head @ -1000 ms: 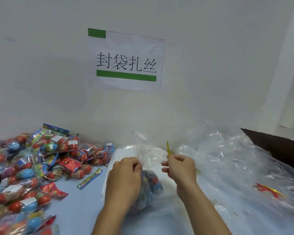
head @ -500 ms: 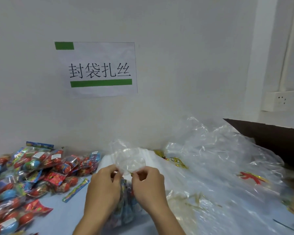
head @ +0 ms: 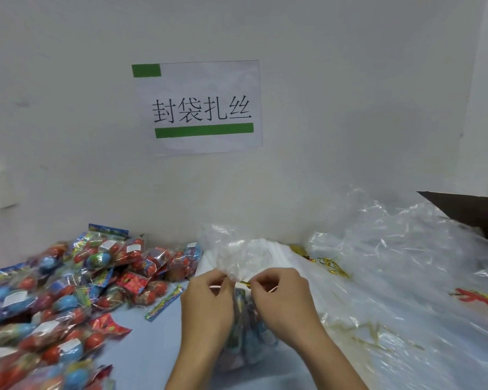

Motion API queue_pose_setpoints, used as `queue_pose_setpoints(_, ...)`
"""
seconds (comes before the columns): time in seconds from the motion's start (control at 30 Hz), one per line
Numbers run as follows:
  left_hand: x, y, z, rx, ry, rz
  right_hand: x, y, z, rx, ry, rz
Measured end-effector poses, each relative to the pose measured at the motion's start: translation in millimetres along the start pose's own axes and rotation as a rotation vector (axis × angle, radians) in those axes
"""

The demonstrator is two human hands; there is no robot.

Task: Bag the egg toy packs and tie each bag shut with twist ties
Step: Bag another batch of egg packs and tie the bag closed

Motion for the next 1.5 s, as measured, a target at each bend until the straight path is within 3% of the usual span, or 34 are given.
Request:
queue_pose_setpoints(0.2, 6, 1, -5, 0.129, -0.009, 0.104, 6, 2, 3, 0.015, -0.073, -0.010)
queue_pose_setpoints(0.6, 1, -15, -13, 0.096, 0.031, 0.120, 15, -2, 5, 0.057, -0.198, -0.051)
queue_pose_setpoints(0.83, -5, -15, -13, 0.120, 0.055, 0.188, 19, -8, 7, 0.068, -0.196, -0.081)
queue_pose_setpoints(1.17, -2, -17, -14, 0.072, 0.060, 0.112, 24, -20, 11, 0.258, -0.111, -0.155)
queue_pose_setpoints(1.5, -6, -18, -14, 0.160, 0.086, 0.310, 24, -33, 9, 0.336, -0.117, -0.270)
Point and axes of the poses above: each hand's wrist, its own z-axis away from the middle knuckle, its own y-axis out of the palm, x = y × z, the point moved 1 cm from there along -z, towards the middle knuckle, and after that the axes turned 13 degrees about y, right-handed, at the moved point
